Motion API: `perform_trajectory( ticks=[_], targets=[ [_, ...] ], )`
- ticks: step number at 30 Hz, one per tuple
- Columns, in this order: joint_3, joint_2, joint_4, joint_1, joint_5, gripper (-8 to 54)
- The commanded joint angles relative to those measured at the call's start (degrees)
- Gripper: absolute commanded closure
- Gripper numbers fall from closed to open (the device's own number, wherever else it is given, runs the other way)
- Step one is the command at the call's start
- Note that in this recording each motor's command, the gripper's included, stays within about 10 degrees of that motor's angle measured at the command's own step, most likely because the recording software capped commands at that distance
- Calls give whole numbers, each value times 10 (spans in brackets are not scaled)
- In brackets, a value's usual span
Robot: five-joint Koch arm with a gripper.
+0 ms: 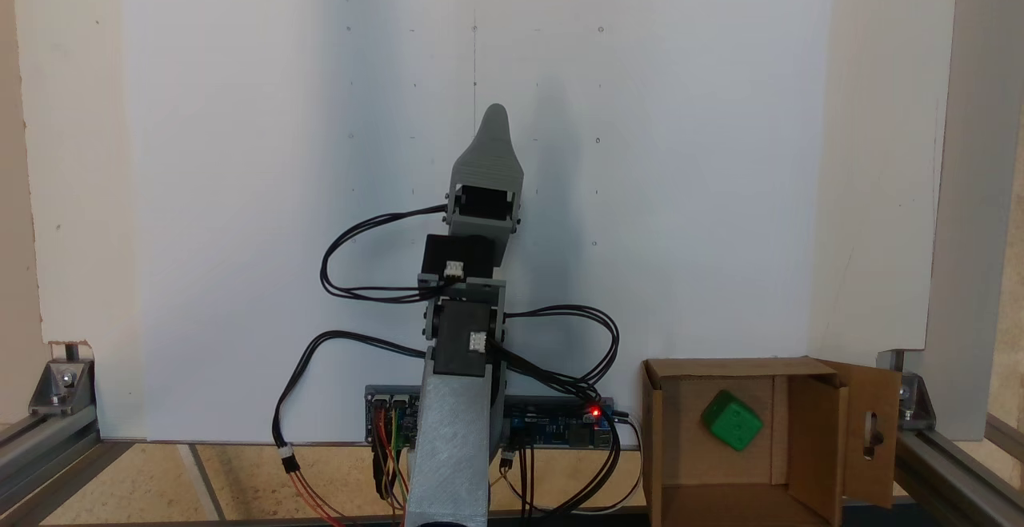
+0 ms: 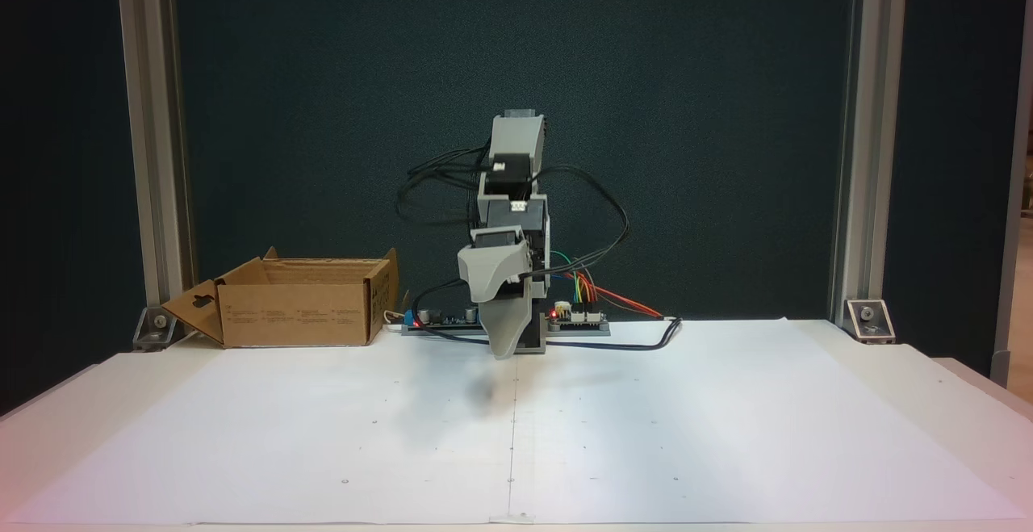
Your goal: Grasp a green dice and put it in the bin.
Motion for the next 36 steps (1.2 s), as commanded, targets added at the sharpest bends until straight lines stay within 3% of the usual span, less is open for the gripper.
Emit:
perform_trajectory(
  ticks=[1, 9, 25, 36],
  targets=[
    [11, 32, -92, -8, 9, 5],
    [107, 127, -286, -29, 10, 11],
    [285, 126, -653, -32, 8, 17],
    [330, 125, -676, -28, 9, 11]
  ],
)
